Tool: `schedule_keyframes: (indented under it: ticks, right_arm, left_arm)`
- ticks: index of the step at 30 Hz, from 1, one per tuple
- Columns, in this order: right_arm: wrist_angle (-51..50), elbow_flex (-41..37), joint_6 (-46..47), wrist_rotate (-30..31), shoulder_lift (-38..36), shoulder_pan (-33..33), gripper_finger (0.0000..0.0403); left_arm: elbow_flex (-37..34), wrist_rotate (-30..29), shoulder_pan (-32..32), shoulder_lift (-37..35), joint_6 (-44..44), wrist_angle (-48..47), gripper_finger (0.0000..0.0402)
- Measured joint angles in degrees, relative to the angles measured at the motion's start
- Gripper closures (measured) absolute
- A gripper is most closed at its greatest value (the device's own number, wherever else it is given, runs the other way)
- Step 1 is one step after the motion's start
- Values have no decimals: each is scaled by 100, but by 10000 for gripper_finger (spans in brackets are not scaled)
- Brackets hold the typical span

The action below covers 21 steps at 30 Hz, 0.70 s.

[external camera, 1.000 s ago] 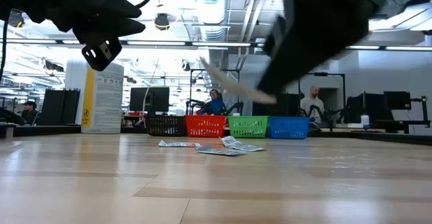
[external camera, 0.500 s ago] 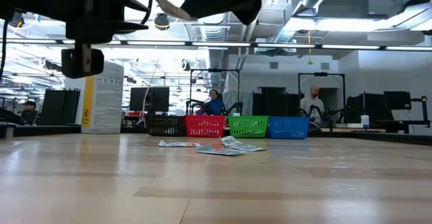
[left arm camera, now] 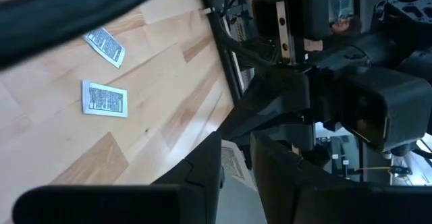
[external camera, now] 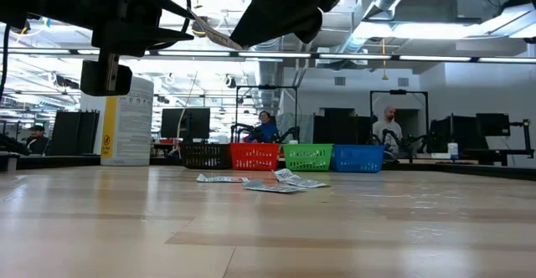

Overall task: Pick & Place First Aid Supplies
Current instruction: Put the ointment pack into the black bin

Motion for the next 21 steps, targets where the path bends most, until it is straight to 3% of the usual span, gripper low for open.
schedule_keyframes:
  ticks: [21]
  right_arm:
    - [33, 0, -57, -167, 0, -487, 402]
  left_arm:
    - [0, -22, 0, 0, 27, 28, 320]
